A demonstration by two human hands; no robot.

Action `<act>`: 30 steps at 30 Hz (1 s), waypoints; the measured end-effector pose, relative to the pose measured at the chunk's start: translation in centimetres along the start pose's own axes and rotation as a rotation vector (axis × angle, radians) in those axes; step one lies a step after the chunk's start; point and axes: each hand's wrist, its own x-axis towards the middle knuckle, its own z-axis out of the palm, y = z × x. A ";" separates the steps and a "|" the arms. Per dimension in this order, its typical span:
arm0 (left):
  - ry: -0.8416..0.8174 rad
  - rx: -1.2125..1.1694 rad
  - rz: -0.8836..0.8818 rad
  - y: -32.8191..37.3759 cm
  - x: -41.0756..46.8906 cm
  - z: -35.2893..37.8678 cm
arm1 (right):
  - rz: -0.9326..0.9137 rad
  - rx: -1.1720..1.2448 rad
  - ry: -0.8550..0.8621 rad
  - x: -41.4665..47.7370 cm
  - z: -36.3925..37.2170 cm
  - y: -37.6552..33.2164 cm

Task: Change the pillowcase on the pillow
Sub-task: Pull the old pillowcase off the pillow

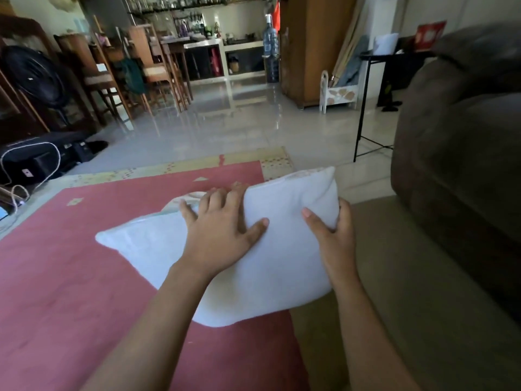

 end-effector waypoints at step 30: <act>0.254 -0.217 0.147 1.8 0.6 2.3 | -0.087 0.067 -0.113 -1.6 1.3 0.1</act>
